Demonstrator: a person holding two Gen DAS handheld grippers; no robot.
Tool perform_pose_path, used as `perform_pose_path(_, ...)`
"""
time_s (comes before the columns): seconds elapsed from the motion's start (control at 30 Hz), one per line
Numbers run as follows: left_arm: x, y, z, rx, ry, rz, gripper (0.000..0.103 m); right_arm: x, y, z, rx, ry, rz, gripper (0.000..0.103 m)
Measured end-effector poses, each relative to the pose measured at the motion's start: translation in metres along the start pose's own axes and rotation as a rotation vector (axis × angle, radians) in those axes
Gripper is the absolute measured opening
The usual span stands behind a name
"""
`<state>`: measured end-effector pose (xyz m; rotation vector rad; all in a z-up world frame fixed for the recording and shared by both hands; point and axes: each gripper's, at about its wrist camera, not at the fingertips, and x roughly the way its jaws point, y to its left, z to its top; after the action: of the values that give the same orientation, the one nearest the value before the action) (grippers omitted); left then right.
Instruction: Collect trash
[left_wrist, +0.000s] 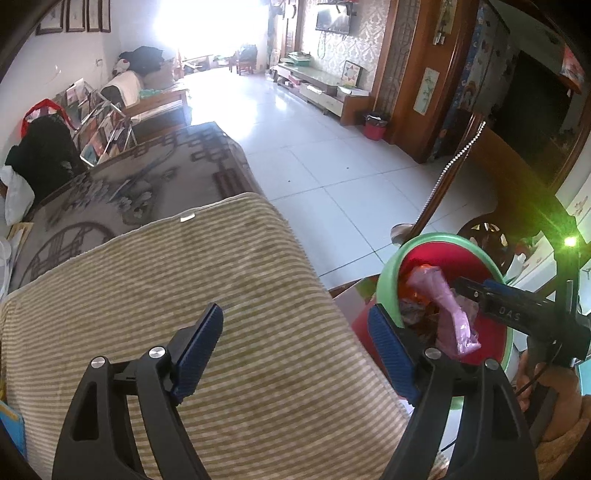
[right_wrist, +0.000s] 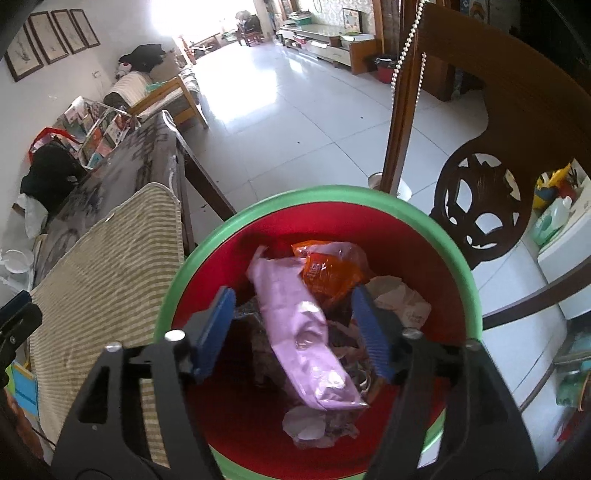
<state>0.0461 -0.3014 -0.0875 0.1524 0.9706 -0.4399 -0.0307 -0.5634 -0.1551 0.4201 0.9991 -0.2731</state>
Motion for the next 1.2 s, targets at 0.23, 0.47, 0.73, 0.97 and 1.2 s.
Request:
perform_pose_path(0.23, -0.005, 0.016, -0.003, 0.007, -0.024, -0.012, 0.086, 0.001, 0.009, -0.006, 0.023, -0.001, -0.022, 0.085)
perform_pose_path(0.47, -0.011, 0.049, -0.01, -0.026, -0.03, 0.003, 0.086, -0.004, 0.029, -0.007, 0.013, -0.035, -0.021, 0.094)
perform_pose_path(0.73, -0.022, 0.1, -0.024, -0.1, -0.041, 0.029, 0.091, -0.017, 0.08, -0.012, -0.03, -0.072, 0.134, 0.098)
perform_pose_path(0.97, -0.045, 0.153, -0.037, -0.17, -0.12, 0.072, 0.095, -0.018, 0.168, -0.033, -0.23, -0.033, 0.276, 0.098)
perform_pose_path(1.2, -0.068, 0.219, -0.062, -0.265, -0.166, 0.187, 0.095, -0.017, 0.252, -0.063, -0.39, 0.037, 0.448, 0.098)
